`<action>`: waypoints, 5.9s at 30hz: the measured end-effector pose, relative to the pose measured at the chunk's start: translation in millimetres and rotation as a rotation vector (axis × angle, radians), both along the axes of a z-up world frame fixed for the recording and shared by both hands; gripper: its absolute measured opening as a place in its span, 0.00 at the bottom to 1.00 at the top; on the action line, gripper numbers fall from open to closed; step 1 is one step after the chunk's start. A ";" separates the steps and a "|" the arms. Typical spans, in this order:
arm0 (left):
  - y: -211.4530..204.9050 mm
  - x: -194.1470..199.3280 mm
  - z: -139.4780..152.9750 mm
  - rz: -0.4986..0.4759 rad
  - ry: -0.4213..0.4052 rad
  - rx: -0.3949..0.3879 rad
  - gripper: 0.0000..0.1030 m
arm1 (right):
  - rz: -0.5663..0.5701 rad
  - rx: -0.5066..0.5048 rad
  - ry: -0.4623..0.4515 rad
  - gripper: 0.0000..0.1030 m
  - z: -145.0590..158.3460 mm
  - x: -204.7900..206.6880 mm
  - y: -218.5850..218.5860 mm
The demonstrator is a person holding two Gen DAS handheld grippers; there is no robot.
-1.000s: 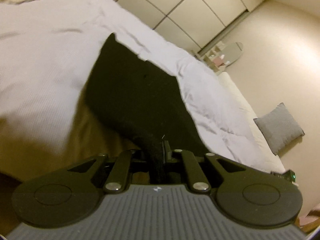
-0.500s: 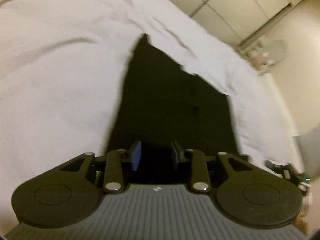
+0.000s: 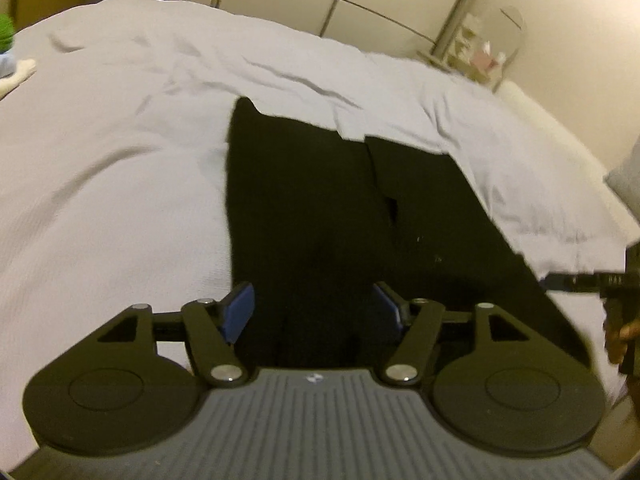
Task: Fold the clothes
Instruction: 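Lift the grasped end with both grippers and fold it over the garment, then close both grippers on the folded edge and press it flat, then open both grippers and withdraw them from the folded garment, then grasp the folded garment's edge with both grippers and lift it, then fold the lifted edge over and lay it down with both grippers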
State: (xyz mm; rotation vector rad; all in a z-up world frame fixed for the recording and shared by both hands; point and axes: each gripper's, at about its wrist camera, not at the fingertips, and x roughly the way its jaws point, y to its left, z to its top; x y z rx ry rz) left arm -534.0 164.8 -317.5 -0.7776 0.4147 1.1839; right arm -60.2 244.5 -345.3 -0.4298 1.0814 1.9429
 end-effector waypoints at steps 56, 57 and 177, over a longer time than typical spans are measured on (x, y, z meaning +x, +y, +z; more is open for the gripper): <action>-141.8 57.5 0.6 0.240 0.276 -0.014 0.07 | -0.188 0.172 -0.443 0.53 11.2 -69.8 -164.6; -145.8 64.0 4.5 0.246 0.291 -0.023 0.14 | -0.209 0.159 -0.419 0.60 17.1 -66.7 -170.6; -302.8 82.6 1.1 -0.534 1.025 0.496 0.10 | 0.620 0.505 -1.076 0.09 27.2 -100.9 -313.7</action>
